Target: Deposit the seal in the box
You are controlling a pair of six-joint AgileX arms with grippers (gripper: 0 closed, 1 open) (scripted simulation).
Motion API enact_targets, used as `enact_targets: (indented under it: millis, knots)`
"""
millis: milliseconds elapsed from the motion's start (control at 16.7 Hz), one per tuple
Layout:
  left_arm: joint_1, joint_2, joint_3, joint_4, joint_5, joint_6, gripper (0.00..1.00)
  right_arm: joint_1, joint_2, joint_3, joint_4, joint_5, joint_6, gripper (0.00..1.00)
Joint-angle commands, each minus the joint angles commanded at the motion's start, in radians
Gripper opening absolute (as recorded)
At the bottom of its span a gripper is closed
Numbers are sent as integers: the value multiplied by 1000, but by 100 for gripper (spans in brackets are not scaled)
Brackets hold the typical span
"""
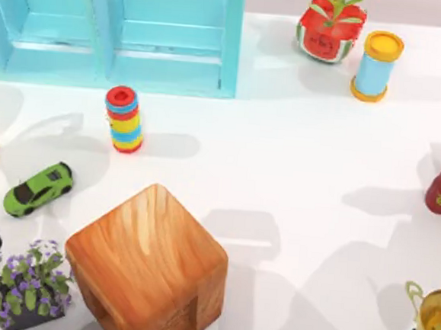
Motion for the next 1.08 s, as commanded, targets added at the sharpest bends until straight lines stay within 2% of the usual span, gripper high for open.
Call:
enact_targets:
  millis: [300, 1080]
  knots:
    - [0, 0, 0, 0, 0, 0, 100, -1, 5, -19, 20, 0, -1, 0]
    - [0, 0, 0, 0, 0, 0, 100, -1, 5, -19, 20, 0, -1, 98]
